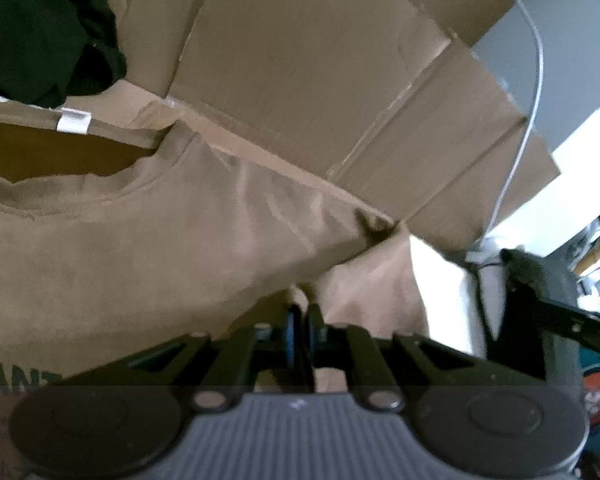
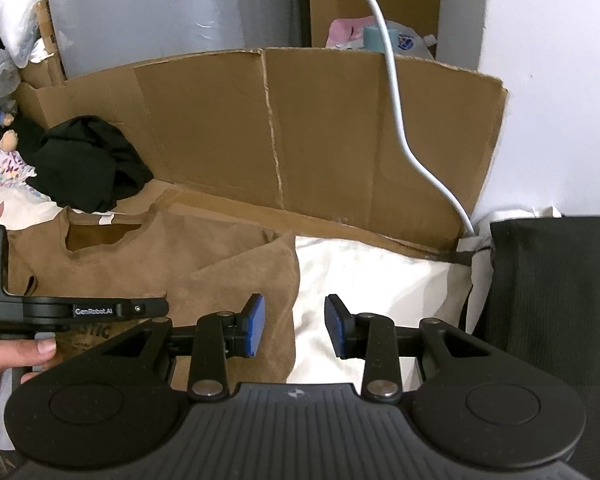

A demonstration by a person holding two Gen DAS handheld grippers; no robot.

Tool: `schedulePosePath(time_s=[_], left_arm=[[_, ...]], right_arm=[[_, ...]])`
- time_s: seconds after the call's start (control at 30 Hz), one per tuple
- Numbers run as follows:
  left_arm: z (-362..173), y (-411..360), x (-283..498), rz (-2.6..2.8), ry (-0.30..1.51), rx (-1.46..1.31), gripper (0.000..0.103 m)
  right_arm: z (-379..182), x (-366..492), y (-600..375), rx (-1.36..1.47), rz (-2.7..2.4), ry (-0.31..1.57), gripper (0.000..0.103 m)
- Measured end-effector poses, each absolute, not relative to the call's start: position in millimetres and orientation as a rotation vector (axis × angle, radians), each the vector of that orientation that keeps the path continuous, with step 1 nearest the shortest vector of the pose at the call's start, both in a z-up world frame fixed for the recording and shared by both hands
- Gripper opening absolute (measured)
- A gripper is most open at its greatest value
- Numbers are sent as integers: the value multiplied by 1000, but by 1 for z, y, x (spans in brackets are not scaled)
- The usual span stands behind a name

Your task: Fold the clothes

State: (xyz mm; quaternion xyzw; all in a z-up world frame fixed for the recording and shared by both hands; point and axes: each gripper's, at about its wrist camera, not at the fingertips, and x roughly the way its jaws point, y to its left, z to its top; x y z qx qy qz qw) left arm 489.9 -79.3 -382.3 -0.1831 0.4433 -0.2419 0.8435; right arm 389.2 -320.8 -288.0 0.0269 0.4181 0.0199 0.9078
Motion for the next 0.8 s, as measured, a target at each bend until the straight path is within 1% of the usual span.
schedulePosePath(time_s=[0.23, 0.4, 0.8], left_arm=[[-378, -71, 486, -545, 921, -455, 6], [-378, -64, 483, -569, 909, -490, 6], [-383, -56, 477, -612, 895, -561, 6]], right_arm=[[-285, 411, -322, 94, 20, 873, 37], [-294, 430, -315, 97, 22, 879, 37], [-340, 499, -287, 70, -23, 935, 37]])
